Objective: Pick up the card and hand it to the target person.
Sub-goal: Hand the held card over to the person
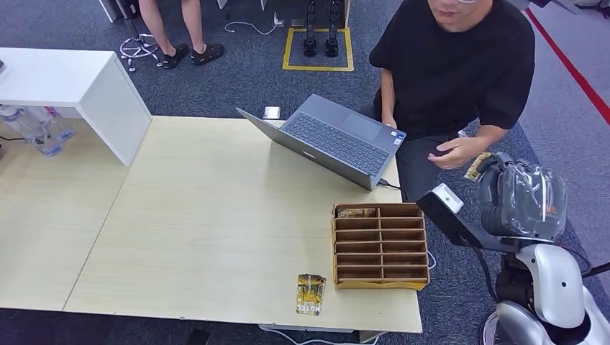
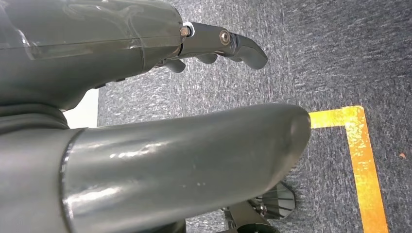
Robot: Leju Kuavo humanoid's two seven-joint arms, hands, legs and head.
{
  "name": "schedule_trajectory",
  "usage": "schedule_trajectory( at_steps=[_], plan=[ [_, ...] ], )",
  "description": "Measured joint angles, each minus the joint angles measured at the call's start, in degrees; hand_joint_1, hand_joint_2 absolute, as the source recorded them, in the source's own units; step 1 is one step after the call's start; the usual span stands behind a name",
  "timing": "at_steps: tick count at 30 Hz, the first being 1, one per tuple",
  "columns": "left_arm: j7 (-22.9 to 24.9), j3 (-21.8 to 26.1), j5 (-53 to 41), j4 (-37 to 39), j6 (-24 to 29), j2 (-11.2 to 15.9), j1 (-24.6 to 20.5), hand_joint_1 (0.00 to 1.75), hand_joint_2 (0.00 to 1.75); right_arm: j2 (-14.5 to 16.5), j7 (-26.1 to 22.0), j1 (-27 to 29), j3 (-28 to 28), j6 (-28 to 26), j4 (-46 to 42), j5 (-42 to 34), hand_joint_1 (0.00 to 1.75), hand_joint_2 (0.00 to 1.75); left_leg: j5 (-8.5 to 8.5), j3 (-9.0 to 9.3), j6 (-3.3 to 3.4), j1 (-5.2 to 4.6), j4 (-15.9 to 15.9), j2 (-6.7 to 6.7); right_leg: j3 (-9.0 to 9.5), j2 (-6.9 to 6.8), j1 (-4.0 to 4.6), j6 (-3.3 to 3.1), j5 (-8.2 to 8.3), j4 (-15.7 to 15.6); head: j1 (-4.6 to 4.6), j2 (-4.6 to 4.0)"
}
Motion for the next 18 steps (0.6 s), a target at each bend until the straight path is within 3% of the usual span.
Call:
schedule_trajectory(
  at_steps=[16, 18],
  plan=[
    [-0.2, -1.6, -0.3, 0.0, -0.6, 0.0, 0.0, 0.00, 0.00, 1.9, -4.1, 3.3, -9.0, -13.2, 15.9, -5.9, 1.44, 1.75, 0.00, -0.02, 0.00, 0.00, 0.0, -0.01, -0.01, -0.02, 0.00, 0.00, 0.00, 0.0, -0.01, 0.00],
    [-0.3, -1.7, -0.3, 0.0, -0.6, 0.0, 0.0, 0.00, 0.00, 2.3, -4.3, 3.6, -9.4, -13.6, 17.4, -6.3, 1.28, 1.75, 0.00, -0.02, 0.00, 0.00, 0.0, -0.01, -0.01, -0.03, 0.00, 0.00, 0.00, 0.0, -0.01, 0.00]
  ],
)
